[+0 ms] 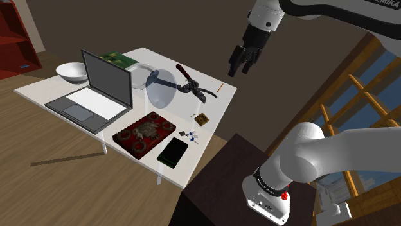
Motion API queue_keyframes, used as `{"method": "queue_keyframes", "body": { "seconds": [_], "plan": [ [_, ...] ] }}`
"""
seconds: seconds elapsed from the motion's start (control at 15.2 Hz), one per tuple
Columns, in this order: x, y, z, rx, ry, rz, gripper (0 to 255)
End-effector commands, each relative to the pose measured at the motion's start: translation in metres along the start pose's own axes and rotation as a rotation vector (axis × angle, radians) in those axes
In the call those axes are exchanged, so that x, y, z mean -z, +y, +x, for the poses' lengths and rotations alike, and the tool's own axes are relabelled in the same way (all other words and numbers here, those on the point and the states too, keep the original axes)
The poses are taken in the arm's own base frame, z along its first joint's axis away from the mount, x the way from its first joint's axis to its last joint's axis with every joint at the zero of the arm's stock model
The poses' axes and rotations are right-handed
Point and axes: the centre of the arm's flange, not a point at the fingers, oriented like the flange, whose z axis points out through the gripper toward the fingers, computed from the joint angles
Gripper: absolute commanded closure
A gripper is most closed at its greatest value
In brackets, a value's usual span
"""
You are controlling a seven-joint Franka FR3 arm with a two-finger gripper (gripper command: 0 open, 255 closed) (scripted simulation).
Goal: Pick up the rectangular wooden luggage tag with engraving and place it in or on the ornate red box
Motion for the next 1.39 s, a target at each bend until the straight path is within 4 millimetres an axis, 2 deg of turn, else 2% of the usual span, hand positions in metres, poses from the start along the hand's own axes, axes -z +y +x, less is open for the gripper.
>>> {"method": "queue_keyframes", "body": {
  "seconds": [0.0, 0.66, 1.32],
  "plan": [
    [0.0, 0.0, 0.0, 0.0, 0.0, 0.0, 0],
    [-0.109, 0.043, 0.054, -0.232, 0.046, 0.012, 0],
    [-0.217, 0.096, 0.101, -0.464, 0.092, 0.025, 0]
  ]
}}
